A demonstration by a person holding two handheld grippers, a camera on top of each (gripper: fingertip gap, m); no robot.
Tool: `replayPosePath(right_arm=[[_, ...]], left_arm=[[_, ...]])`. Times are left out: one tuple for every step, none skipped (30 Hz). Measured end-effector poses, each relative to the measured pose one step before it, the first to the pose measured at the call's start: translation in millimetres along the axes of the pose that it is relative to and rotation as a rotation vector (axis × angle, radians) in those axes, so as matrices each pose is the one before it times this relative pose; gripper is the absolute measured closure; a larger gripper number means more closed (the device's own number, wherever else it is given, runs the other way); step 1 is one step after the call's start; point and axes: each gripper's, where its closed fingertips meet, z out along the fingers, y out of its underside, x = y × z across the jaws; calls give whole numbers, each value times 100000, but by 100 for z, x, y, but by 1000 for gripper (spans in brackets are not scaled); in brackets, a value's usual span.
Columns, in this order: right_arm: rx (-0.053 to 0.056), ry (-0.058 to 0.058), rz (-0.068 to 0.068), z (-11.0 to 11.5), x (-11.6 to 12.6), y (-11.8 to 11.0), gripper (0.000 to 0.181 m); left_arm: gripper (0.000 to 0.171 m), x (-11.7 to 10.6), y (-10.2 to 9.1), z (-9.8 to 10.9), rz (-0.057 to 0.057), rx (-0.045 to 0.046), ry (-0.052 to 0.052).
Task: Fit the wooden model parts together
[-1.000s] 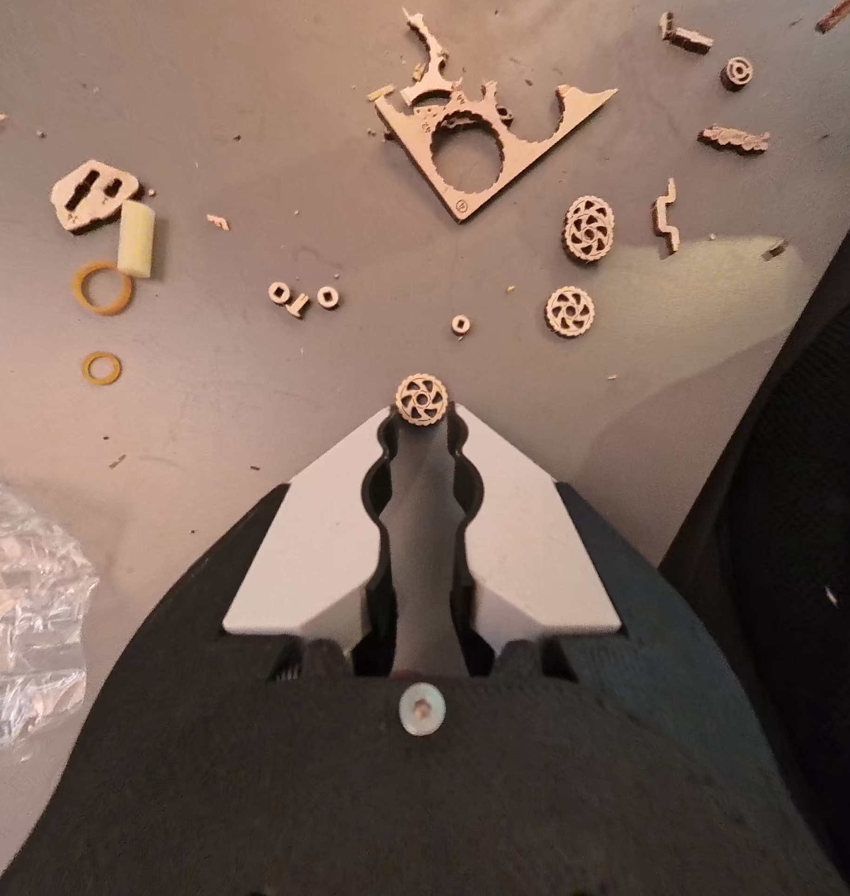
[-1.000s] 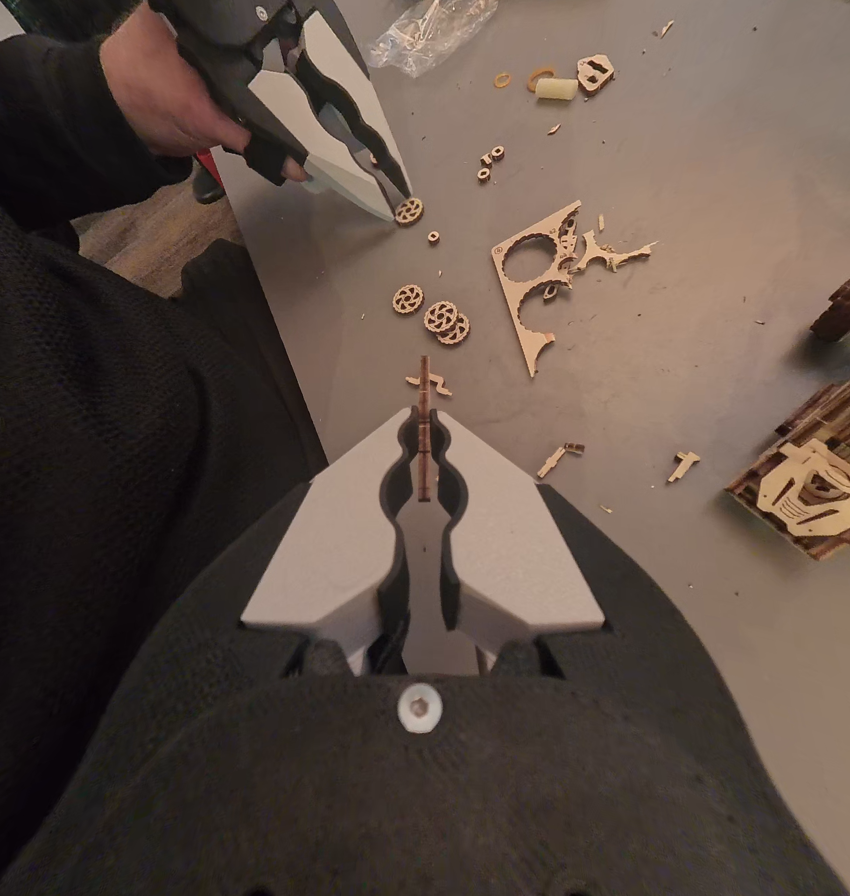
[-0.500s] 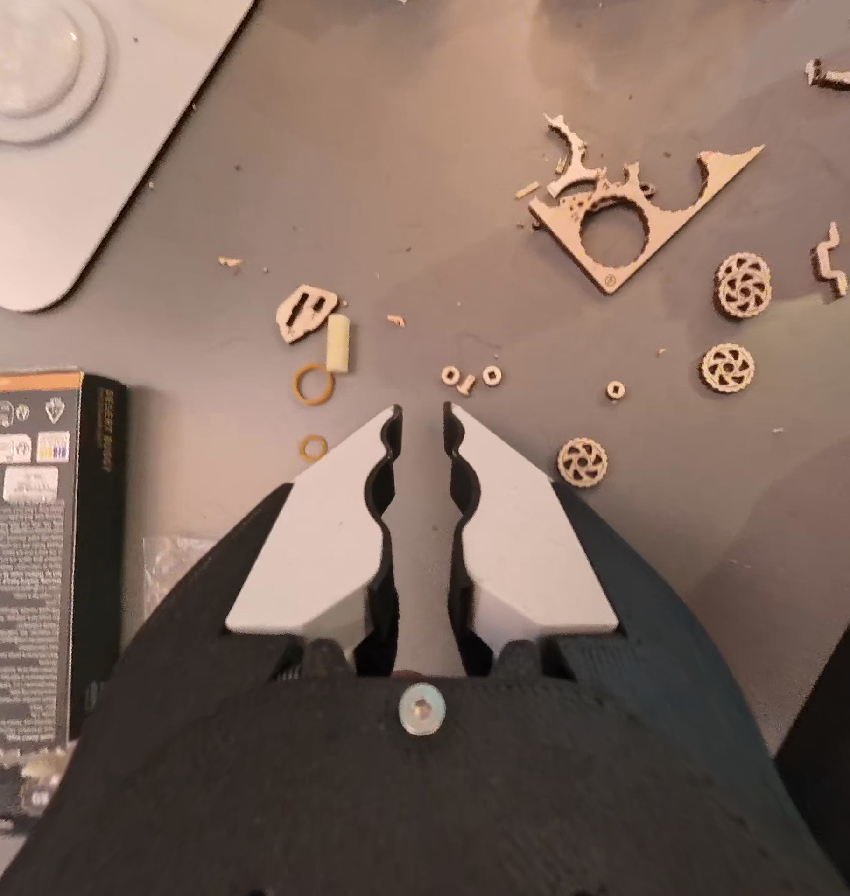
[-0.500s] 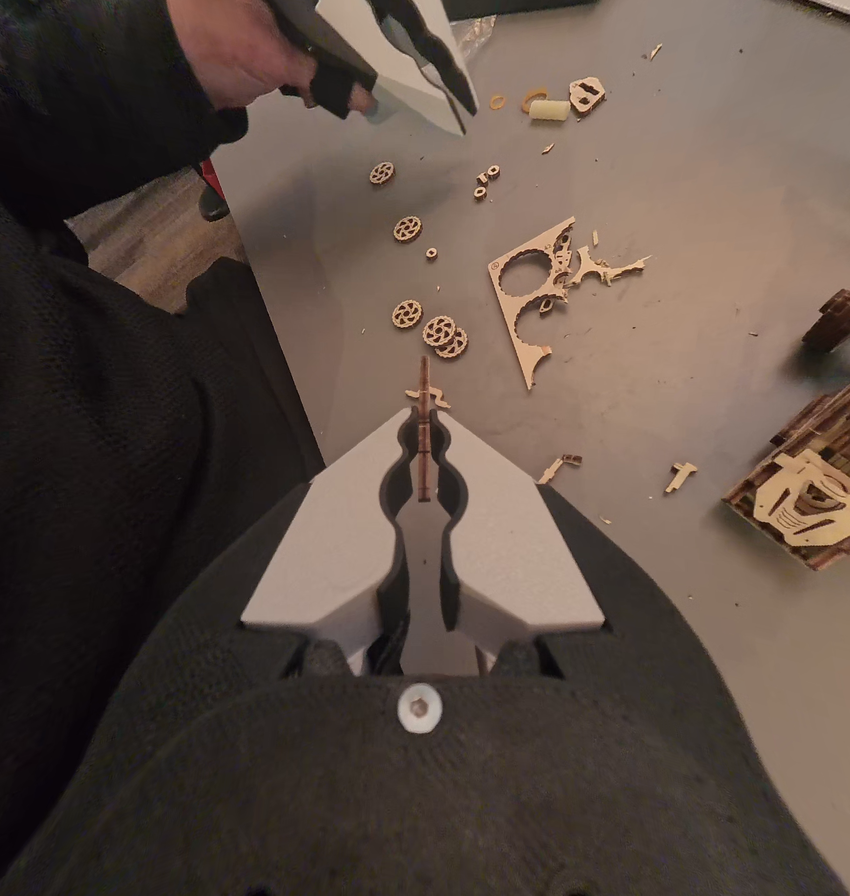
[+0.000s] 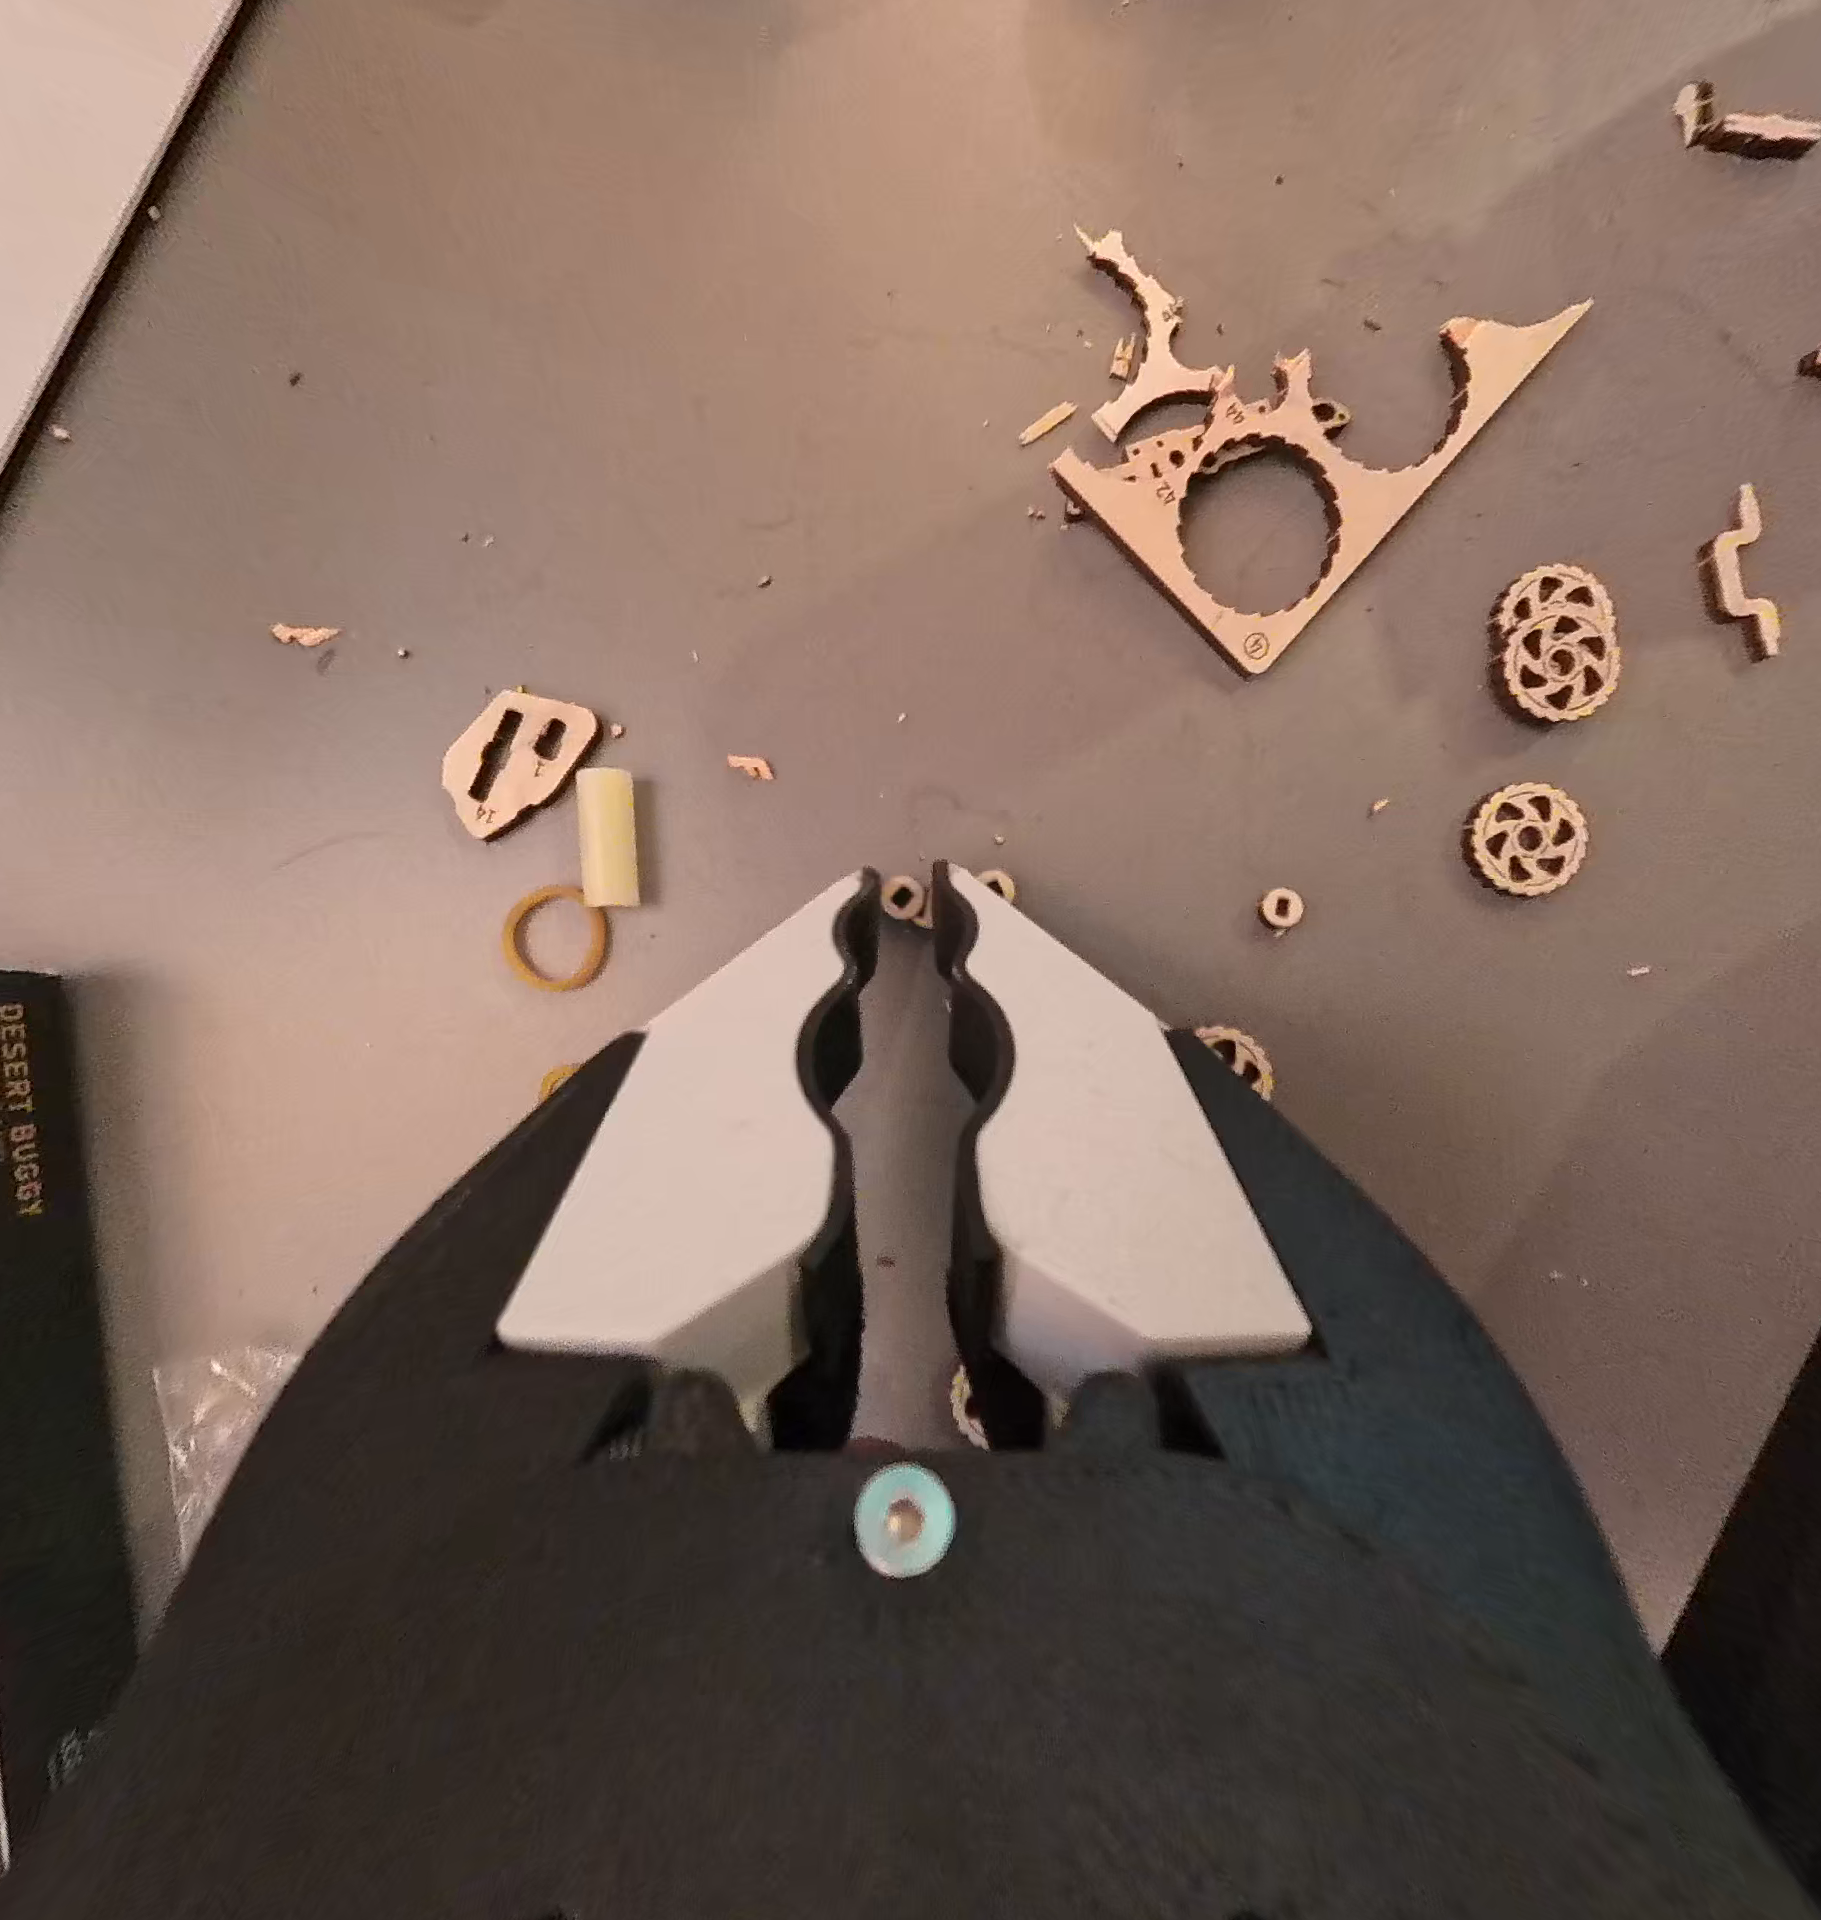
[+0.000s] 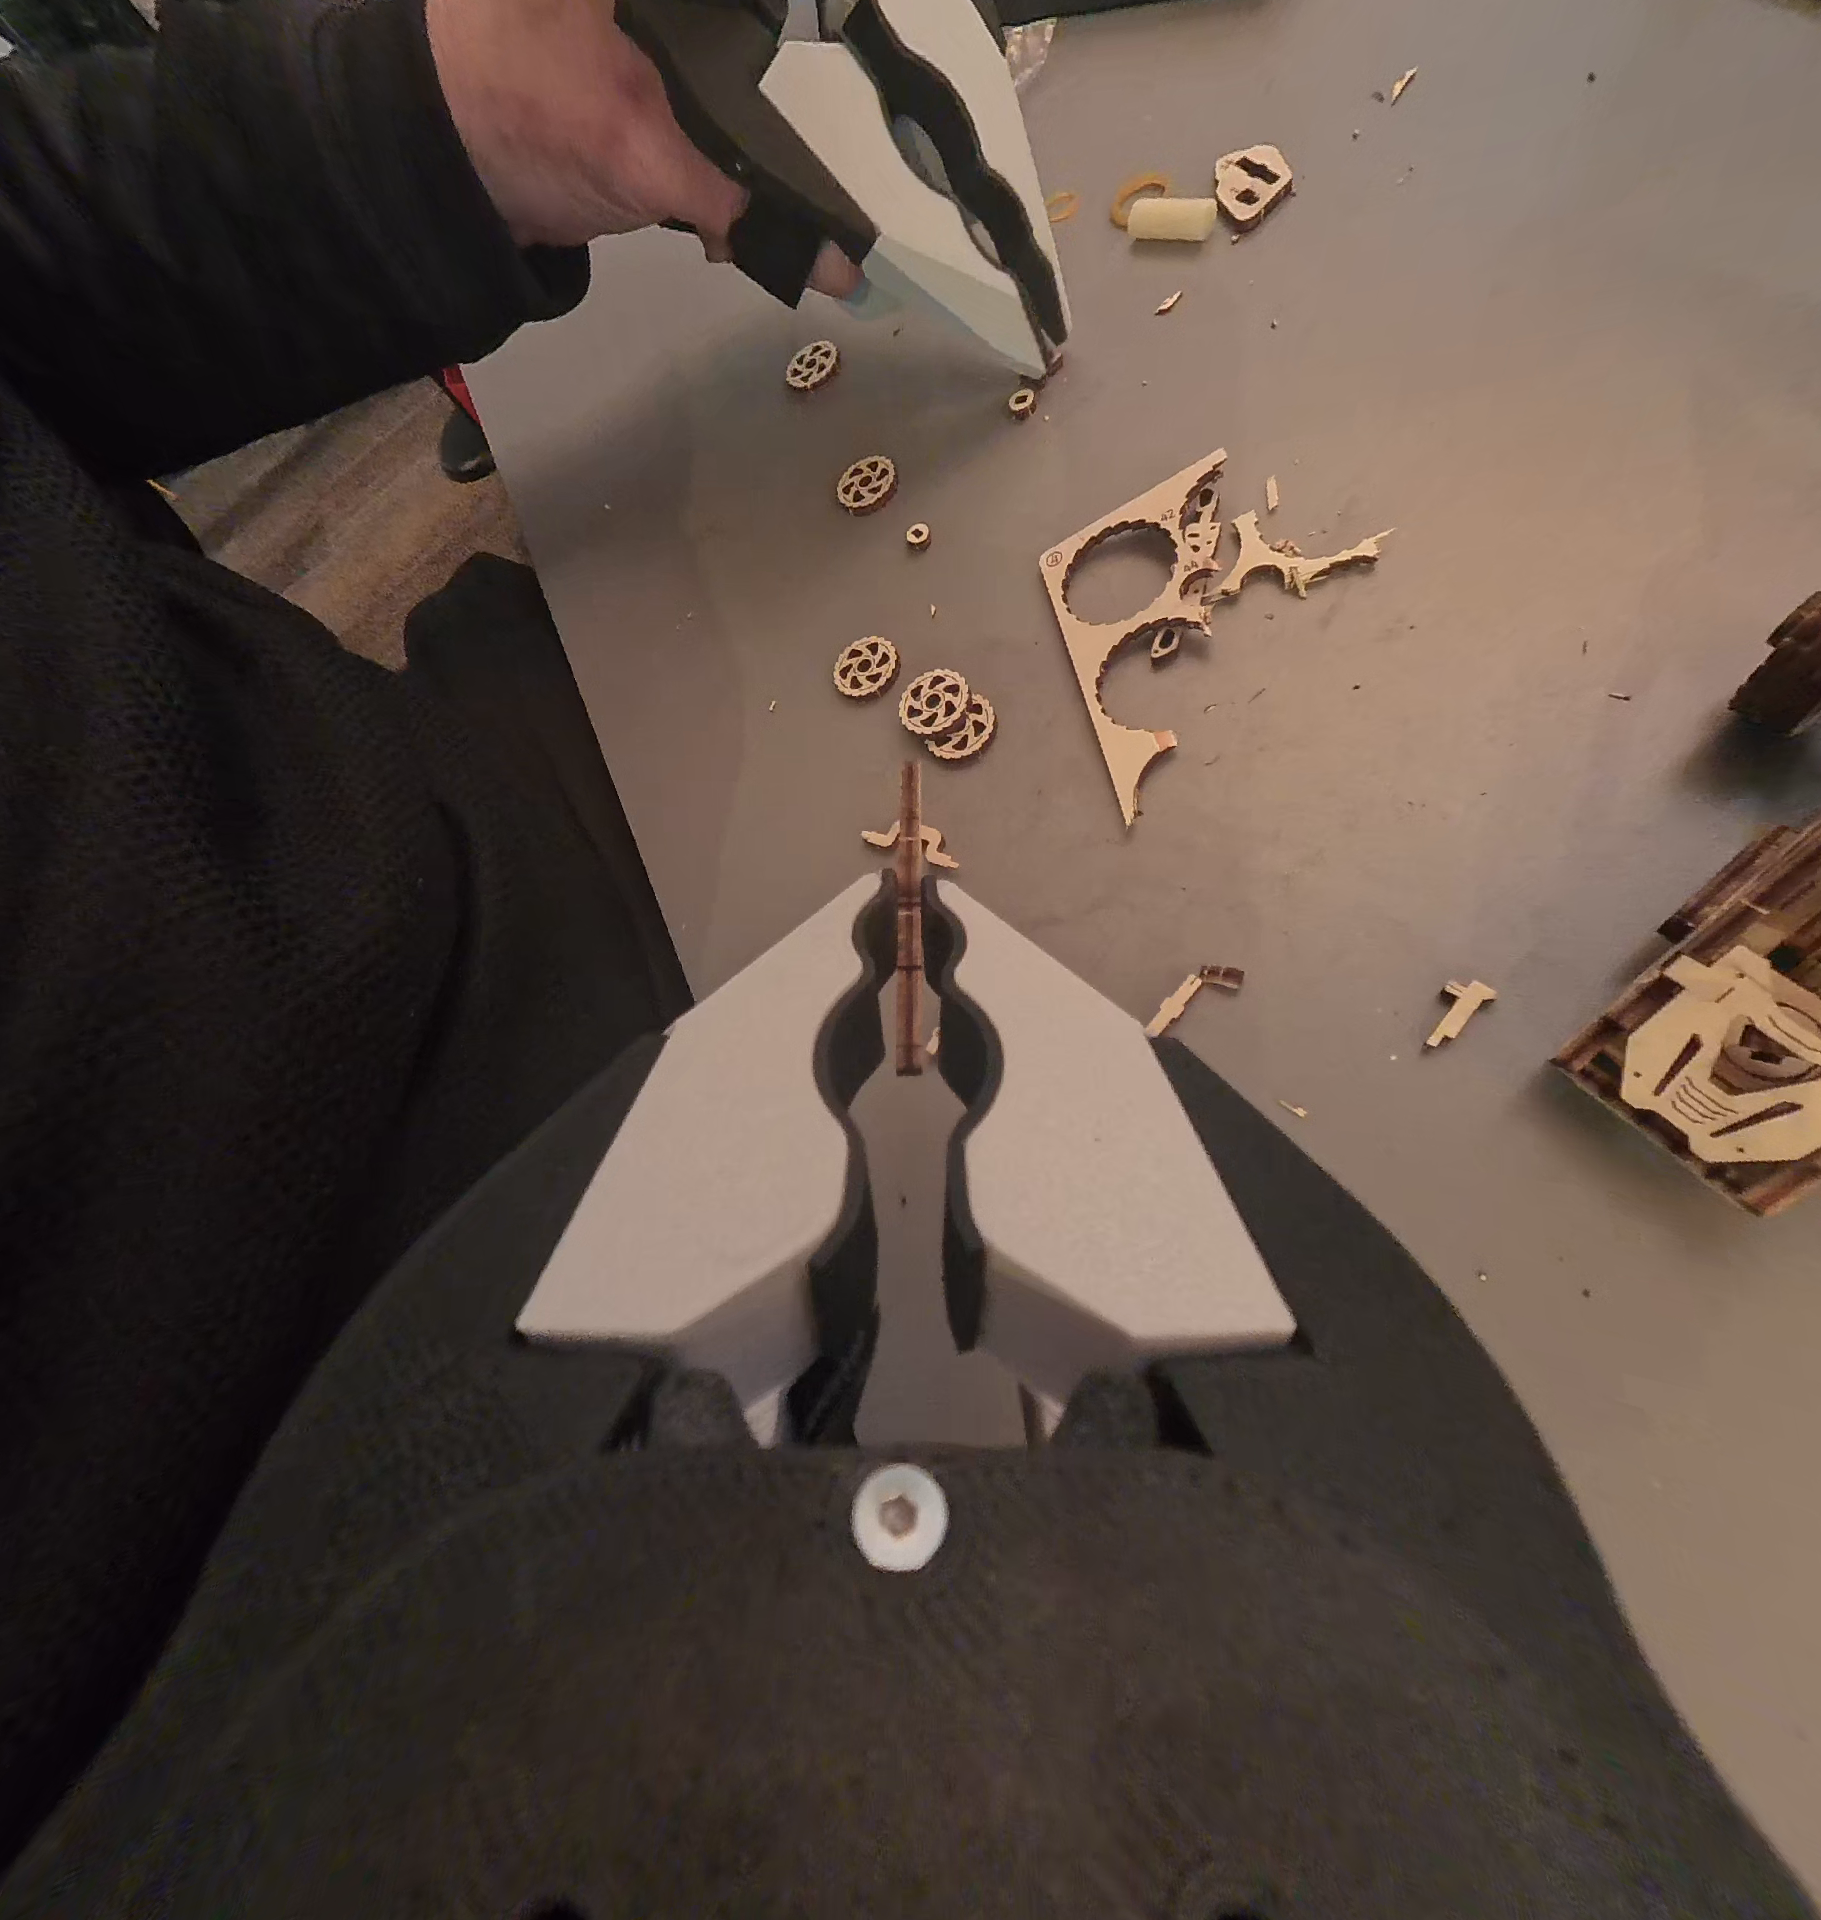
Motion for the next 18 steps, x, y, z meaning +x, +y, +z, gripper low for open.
replayPosePath(right_arm=[[-14, -48, 97, 6, -2, 4, 180], [13, 41, 63, -8, 22, 9, 180], [19, 131, 61, -21, 35, 5, 180], [53, 117, 98, -17, 39, -5, 180], [92, 62, 102, -19, 35, -23, 180], [47, 41, 74, -2, 21, -13, 180], [-42, -8, 55, 6, 15, 3, 180], [-40, -53, 41, 18, 1, 10, 180], [-18, -123, 46, 22, -17, -4, 180], [-22, -140, 67, 29, -9, -2, 180], [15, -137, 89, 22, -14, 3, 180], [105, -170, 146, 23, -26, -17, 180], [138, -187, 184, 6, -10, -31, 180], [80, -162, 145, 24, -8, -24, 180], [73, -111, 51, 24, -11, -30, 180], [11, -145, 27, 32, -23, -12, 180], [-74, -195, -56, 42, -32, -9, 180], [-79, -141, -148, 54, -51, 0, 180]], left_arm=[[166, 90, -80, 59, -73, 235, 866], [171, 103, -65, 59, 27, 356, 717], [171, 108, -59, 54, 257, 421, 616], [171, -14, -22, 10, -142, 185, -77], [171, -30, 14, -13, -120, 82, -88], [171, -76, 31, -40, -175, 214, -348], [171, -66, 23, -56, -588, 515, -74], [171, 30, 99, -42, -935, 159, 771], [171, 5, 147, -69, -591, -52, 451], [171, -70, 141, -122, -193, -73, -374], [171, -19, 107, -160, -377, -4, -177], [171, 90, 59, -184, -524, 342, 305], [171, 155, 137, -201, -309, -108, 658], [171, 131, 164, -198, -7, -350, 411], [171, 114, 162, -159, 51, -369, 389], [171, 66, 210, -92, -176, -646, 374], [171, 17, 192, -40, -263, -825, 211], [170, -67, 10, -22, -26, 156, -492]])
